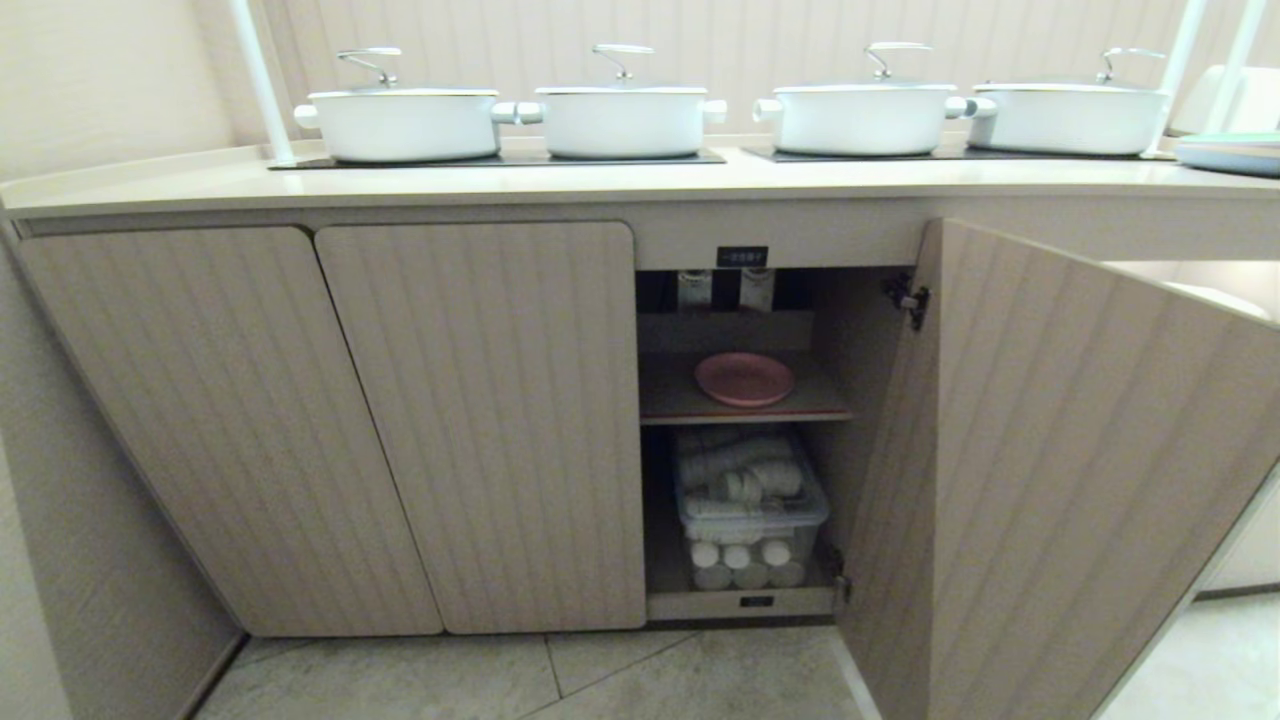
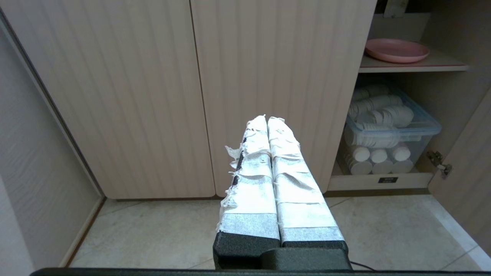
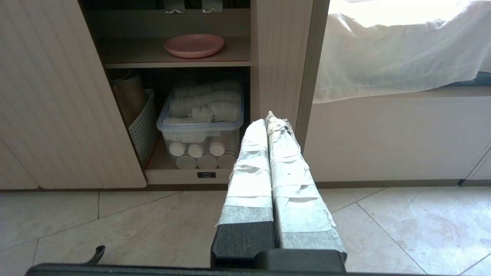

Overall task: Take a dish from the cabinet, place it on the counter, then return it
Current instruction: Take the plate from the cabinet

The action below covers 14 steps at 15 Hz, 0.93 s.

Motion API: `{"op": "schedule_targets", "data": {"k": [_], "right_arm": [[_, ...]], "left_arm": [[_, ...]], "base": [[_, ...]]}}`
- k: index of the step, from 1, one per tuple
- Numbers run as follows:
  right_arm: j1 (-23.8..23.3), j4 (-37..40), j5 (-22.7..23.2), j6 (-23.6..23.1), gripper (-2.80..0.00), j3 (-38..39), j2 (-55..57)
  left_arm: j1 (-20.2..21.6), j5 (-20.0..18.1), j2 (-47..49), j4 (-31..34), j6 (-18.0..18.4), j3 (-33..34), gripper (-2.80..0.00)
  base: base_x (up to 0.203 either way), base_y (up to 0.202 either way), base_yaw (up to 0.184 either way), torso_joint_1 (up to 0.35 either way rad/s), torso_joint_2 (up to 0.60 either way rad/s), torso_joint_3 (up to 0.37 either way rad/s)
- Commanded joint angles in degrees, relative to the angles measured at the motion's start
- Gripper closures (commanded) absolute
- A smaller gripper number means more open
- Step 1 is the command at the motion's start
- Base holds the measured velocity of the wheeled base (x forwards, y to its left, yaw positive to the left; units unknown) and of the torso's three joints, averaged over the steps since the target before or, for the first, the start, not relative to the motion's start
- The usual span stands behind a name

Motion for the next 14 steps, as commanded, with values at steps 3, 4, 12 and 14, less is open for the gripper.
{"op": "schedule_targets", "data": {"k": [3, 4, 12, 14], "right_arm": [[0.00, -0.01, 0.01, -0.01, 0.00, 0.00, 0.00], [0.00, -0.01, 0.01, -0.01, 0.00, 0.00, 0.00], [0.00, -0.01, 0.01, -0.01, 0.00, 0.00, 0.00], [0.00, -0.01, 0.01, -0.01, 0.00, 0.00, 0.00]], "left_arm": [[-0.03, 0.01, -0.02, -0.01, 0.00, 0.00, 0.00], [0.02, 0.04, -0.02, -0.01, 0.00, 0.00, 0.00], [0.02, 0.04, -0.02, -0.10, -0.09, 0.00, 0.00], [0.02, 0.01, -0.02, -0.10, -0.08, 0.00, 0.00]], "base": [[0.000, 0.000, 0.000, 0.000, 0.00, 0.000], [0.000, 0.000, 0.000, 0.000, 0.00, 0.000], [0.000, 0.000, 0.000, 0.000, 0.00, 0.000], [0.000, 0.000, 0.000, 0.000, 0.00, 0.000]]}}
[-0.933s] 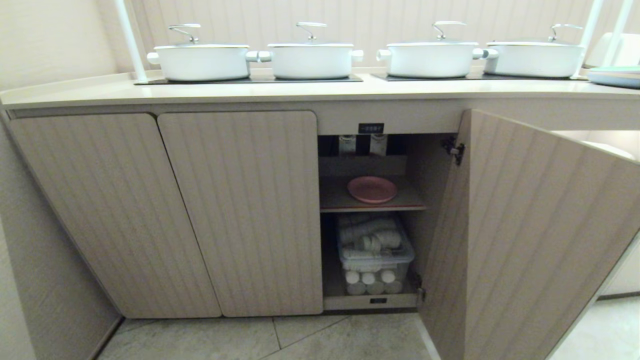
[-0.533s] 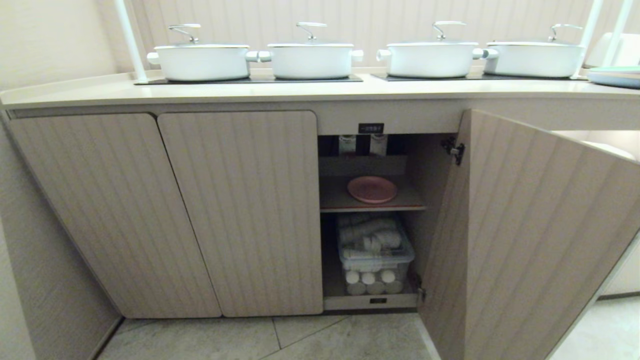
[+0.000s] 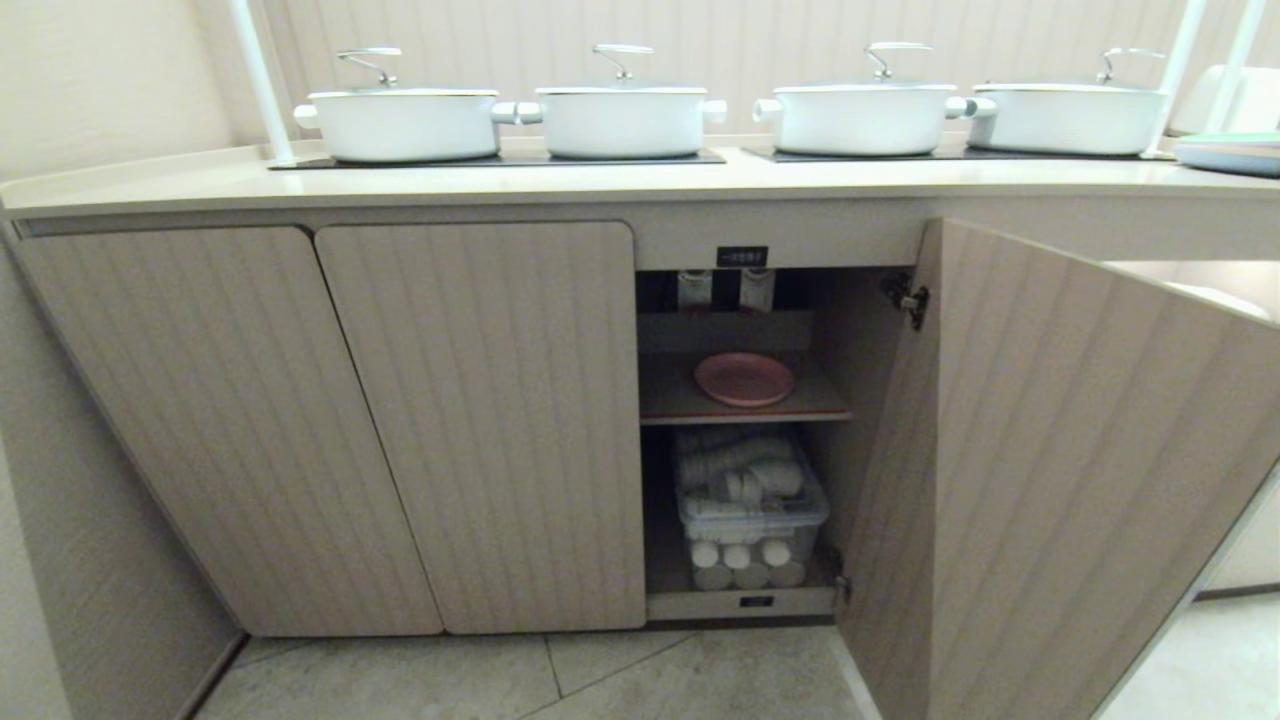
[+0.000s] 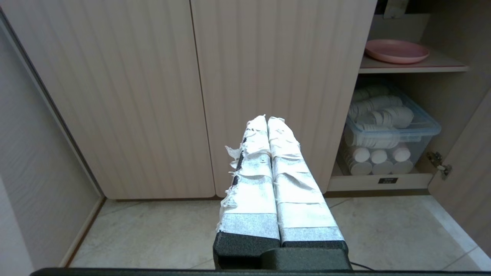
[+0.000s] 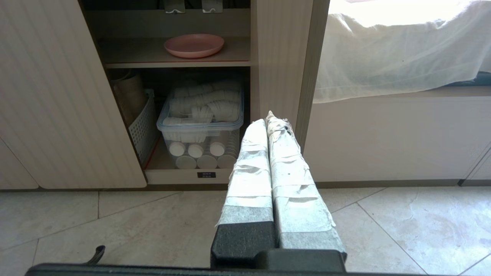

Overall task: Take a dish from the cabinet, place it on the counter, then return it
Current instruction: Take the plate from the cabinet

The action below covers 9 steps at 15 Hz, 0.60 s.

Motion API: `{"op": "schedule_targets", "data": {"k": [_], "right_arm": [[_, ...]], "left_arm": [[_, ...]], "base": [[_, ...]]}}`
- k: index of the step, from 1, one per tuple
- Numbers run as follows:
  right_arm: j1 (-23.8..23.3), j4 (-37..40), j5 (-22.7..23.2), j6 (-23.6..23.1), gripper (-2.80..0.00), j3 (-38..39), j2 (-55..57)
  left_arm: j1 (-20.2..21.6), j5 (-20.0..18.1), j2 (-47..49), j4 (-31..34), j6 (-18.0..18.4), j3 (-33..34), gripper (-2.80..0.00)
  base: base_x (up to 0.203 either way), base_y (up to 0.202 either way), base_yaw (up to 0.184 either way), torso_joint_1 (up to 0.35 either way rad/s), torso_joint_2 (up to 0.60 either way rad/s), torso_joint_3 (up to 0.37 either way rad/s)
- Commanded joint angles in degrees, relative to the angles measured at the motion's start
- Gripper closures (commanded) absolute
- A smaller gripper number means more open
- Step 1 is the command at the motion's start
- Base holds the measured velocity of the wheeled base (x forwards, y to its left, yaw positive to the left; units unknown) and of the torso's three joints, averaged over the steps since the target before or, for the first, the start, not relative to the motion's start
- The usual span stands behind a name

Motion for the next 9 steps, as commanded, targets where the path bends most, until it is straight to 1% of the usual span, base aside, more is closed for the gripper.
{"op": "schedule_targets", "data": {"k": [1, 9], "right_arm": [[0.00, -0.01, -0.02, -0.01, 0.00, 0.00, 0.00], [0.00, -0.01, -0.02, -0.01, 0.00, 0.00, 0.00]], "left_arm": [[-0.06, -0.05, -0.02, 0.00, 0.01, 0.00, 0.00], [0.02, 0.03, -0.02, 0.00, -0.06, 0.00, 0.00]], "base": [[0.000, 0.000, 0.000, 0.000, 0.00, 0.000], [0.000, 0.000, 0.000, 0.000, 0.00, 0.000]]}}
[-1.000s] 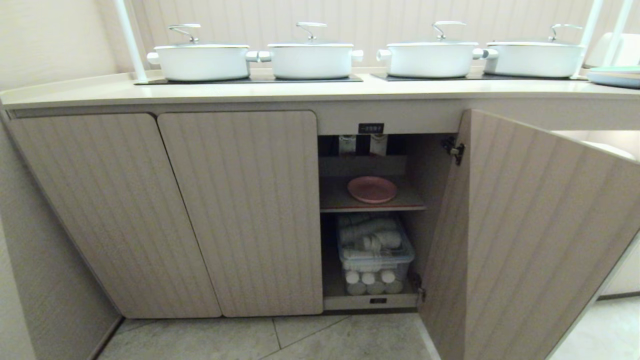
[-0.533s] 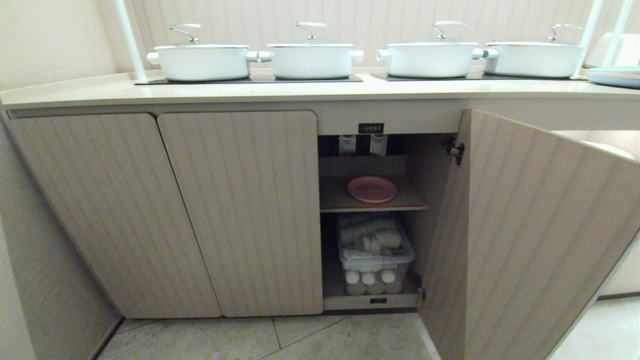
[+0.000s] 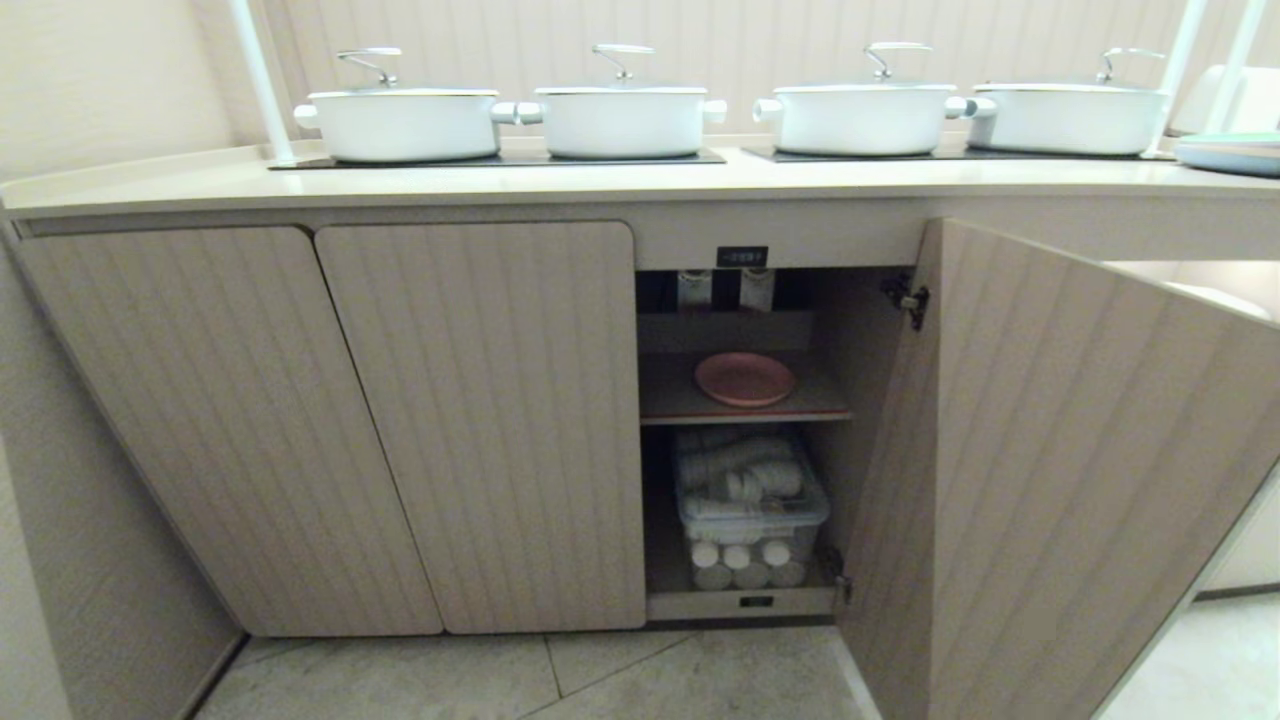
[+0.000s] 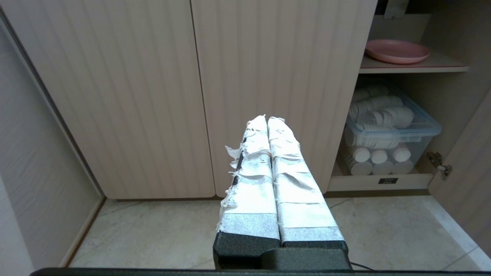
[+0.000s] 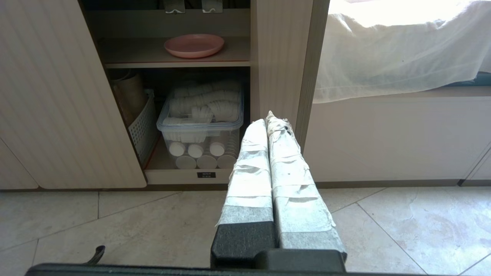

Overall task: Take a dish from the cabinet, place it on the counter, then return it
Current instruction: Take the plate from the cabinet

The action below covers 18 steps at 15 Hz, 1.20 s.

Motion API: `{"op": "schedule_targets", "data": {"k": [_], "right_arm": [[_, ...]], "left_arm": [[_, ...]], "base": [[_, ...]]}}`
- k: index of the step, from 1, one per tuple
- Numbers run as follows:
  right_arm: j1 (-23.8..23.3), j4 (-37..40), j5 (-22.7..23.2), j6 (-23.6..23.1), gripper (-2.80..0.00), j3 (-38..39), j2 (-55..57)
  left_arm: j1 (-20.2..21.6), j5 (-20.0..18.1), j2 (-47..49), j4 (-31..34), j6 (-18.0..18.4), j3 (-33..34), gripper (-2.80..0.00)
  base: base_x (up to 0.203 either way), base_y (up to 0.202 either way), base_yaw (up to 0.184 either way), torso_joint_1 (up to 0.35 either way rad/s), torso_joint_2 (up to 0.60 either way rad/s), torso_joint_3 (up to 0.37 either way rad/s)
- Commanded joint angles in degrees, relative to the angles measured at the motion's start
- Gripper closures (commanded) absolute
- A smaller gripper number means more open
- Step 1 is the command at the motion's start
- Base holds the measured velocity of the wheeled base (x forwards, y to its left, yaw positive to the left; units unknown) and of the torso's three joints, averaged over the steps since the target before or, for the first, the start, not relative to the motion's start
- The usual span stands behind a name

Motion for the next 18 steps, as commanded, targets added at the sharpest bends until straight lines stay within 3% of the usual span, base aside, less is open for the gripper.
{"op": "schedule_targets", "data": {"k": [1, 5, 13, 18], "right_arm": [[0.00, 0.01, -0.07, -0.01, 0.00, 0.00, 0.00], [0.00, 0.01, -0.08, -0.01, 0.00, 0.00, 0.00], [0.00, 0.01, 0.00, -0.01, 0.00, 0.00, 0.00], [0.00, 0.01, -0.07, -0.01, 0.00, 0.00, 0.00]], "left_arm": [[-0.06, 0.00, -0.02, 0.03, 0.02, 0.00, 0.00], [0.01, 0.00, -0.02, 0.00, -0.10, 0.00, 0.00], [-0.06, -0.06, -0.02, 0.05, -0.02, 0.00, 0.00], [0.02, -0.02, -0.02, 0.00, 0.05, 0.00, 0.00]], "base": [[0.000, 0.000, 0.000, 0.000, 0.00, 0.000], [0.003, 0.054, 0.002, 0.001, 0.00, 0.003], [0.000, 0.182, 0.000, 0.004, 0.00, 0.001], [0.000, 0.013, -0.001, 0.001, 0.00, 0.000]]}}
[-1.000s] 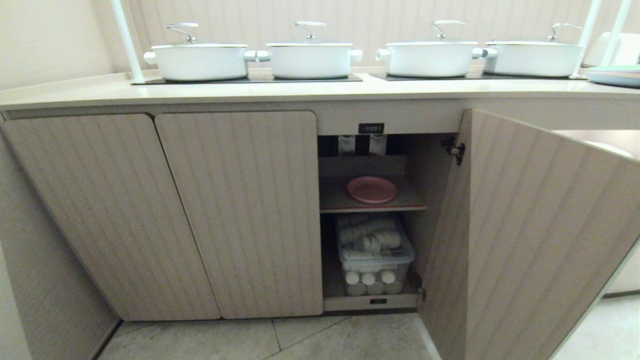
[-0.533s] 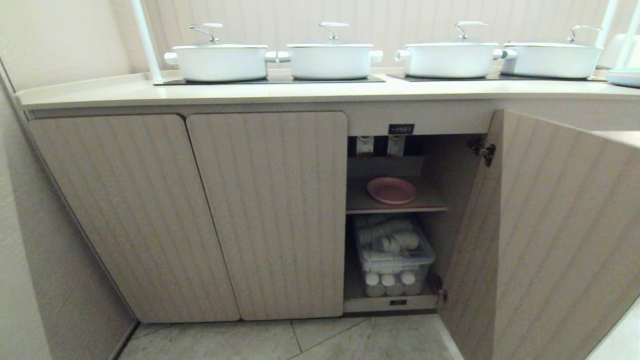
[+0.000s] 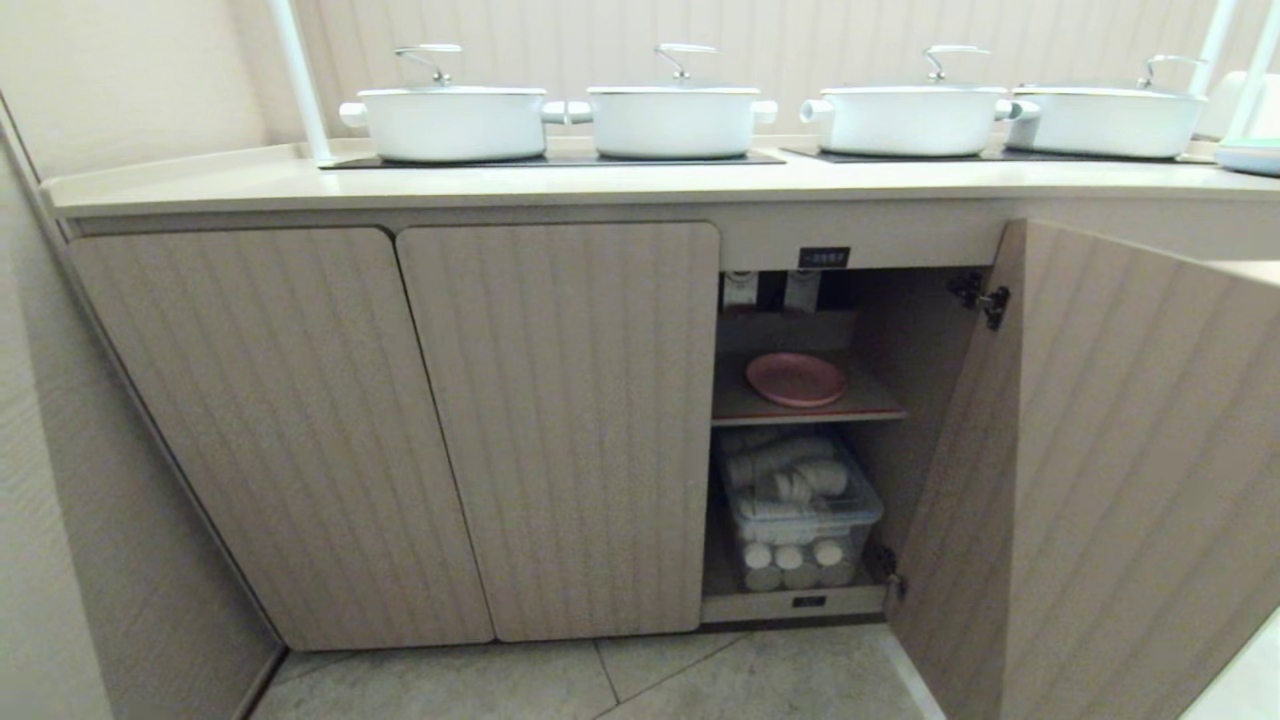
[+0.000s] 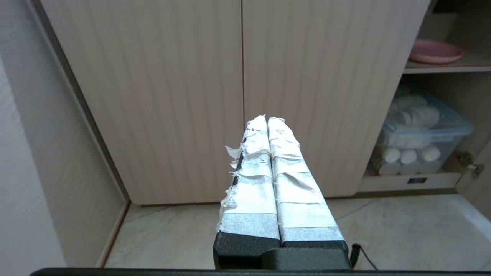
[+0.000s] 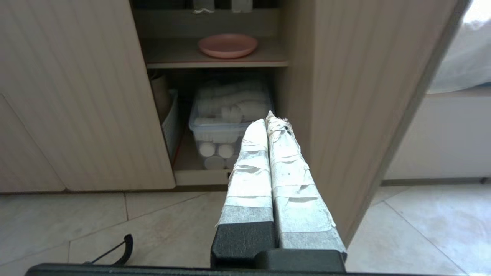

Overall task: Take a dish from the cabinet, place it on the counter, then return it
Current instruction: Take the plate from the cabinet

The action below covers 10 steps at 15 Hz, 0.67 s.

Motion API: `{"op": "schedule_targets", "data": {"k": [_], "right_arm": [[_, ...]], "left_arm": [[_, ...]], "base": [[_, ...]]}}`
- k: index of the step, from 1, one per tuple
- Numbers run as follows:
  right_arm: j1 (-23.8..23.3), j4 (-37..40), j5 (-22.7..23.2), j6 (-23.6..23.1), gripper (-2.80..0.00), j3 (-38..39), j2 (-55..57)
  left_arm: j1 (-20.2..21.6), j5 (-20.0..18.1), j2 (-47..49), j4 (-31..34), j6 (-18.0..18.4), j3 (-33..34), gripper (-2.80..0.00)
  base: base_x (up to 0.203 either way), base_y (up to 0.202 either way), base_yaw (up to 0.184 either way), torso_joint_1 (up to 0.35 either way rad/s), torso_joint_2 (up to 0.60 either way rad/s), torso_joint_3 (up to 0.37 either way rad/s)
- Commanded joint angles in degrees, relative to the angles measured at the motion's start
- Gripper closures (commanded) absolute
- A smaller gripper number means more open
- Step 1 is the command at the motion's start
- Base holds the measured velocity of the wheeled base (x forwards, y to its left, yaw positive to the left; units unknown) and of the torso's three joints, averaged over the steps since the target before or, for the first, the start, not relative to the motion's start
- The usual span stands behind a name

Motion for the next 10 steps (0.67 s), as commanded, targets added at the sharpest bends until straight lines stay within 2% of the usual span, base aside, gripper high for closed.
{"op": "schedule_targets", "data": {"k": [1, 10], "right_arm": [[0.00, 0.02, -0.04, -0.01, 0.00, 0.00, 0.00], [0.00, 0.02, -0.04, -0.01, 0.00, 0.00, 0.00]], "left_arm": [[0.02, 0.02, -0.02, -0.07, -0.04, 0.00, 0.00], [0.02, -0.04, -0.02, -0.07, 0.02, 0.00, 0.00]], "base": [[0.000, 0.000, 0.000, 0.000, 0.00, 0.000], [0.000, 0.000, 0.000, 0.000, 0.00, 0.000]]}}
